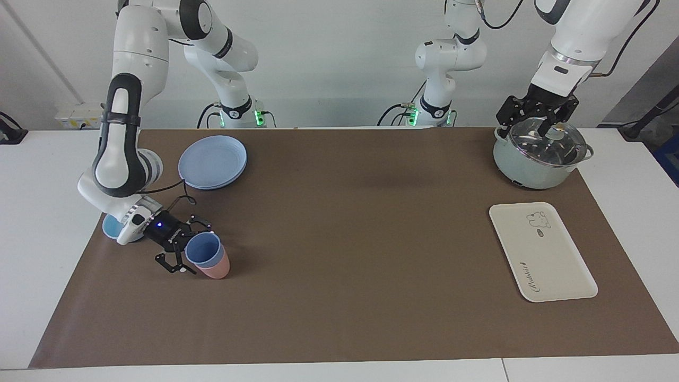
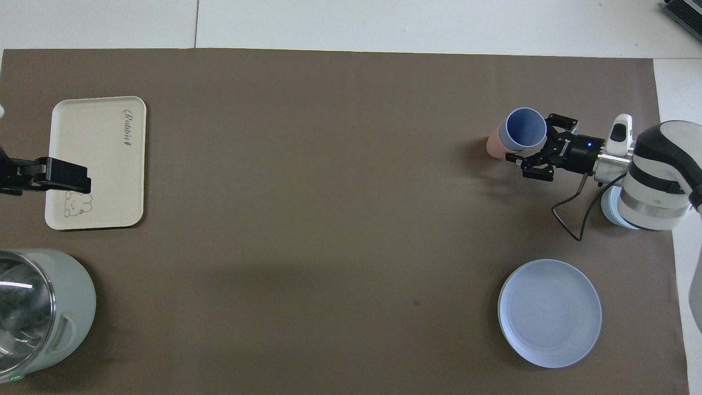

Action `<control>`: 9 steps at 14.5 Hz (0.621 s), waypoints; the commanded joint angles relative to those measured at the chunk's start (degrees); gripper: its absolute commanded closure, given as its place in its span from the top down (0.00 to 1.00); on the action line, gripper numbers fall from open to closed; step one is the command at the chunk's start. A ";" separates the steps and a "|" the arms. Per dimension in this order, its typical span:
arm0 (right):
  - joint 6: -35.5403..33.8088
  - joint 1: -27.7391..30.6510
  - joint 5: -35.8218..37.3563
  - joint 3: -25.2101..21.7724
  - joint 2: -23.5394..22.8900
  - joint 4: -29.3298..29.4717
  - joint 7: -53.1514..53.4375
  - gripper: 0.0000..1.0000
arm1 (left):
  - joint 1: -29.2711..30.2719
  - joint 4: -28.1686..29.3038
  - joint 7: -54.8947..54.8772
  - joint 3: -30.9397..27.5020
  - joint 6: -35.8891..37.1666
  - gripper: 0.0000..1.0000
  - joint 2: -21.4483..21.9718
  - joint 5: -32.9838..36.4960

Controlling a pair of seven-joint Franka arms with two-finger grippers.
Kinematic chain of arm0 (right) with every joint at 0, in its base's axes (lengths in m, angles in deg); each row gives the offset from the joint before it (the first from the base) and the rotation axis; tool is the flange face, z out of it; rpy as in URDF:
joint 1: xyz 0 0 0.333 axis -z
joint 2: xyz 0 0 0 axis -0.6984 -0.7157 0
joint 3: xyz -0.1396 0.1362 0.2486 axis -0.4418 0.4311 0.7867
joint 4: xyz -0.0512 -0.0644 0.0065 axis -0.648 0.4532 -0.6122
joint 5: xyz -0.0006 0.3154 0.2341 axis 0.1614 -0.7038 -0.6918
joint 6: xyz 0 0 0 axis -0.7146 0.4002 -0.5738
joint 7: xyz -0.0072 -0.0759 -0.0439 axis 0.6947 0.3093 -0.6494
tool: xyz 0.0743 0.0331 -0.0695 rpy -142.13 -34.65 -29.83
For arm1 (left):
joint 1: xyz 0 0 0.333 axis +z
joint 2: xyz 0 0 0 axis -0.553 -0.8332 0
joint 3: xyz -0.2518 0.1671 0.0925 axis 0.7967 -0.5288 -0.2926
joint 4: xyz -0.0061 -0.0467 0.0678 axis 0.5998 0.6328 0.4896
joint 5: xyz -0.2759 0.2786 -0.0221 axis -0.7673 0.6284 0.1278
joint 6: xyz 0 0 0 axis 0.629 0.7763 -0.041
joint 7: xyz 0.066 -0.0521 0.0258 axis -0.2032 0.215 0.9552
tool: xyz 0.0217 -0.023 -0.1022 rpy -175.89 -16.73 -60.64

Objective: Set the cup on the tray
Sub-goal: 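Close the right gripper on the rim of the pink cup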

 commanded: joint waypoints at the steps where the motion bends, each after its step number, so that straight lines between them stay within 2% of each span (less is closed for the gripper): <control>1: 2.72 -0.75 -2.62 0.35 0.14 -1.04 -2.09 1.00 | 0.60 1.13 -1.10 0.30 -0.59 1.00 0.87 -0.37; 4: 3.07 -1.45 -2.71 0.26 0.23 -1.65 -2.18 1.00 | 0.60 1.13 -1.01 0.30 -0.77 1.00 0.87 -0.37; 6: 3.16 -1.45 -2.71 0.35 0.23 -1.65 -2.18 0.91 | 0.60 1.22 -0.92 0.30 -0.77 1.00 0.87 -0.37; 7: 3.68 -1.45 -2.88 0.35 0.23 -1.57 -2.18 0.76 | 0.60 1.22 -1.10 0.30 -1.29 1.00 0.87 -0.37; 9: 3.78 -1.45 -3.15 0.35 0.14 -1.04 -2.09 0.00 | 0.68 1.22 -1.53 0.30 -2.52 1.00 0.87 -0.37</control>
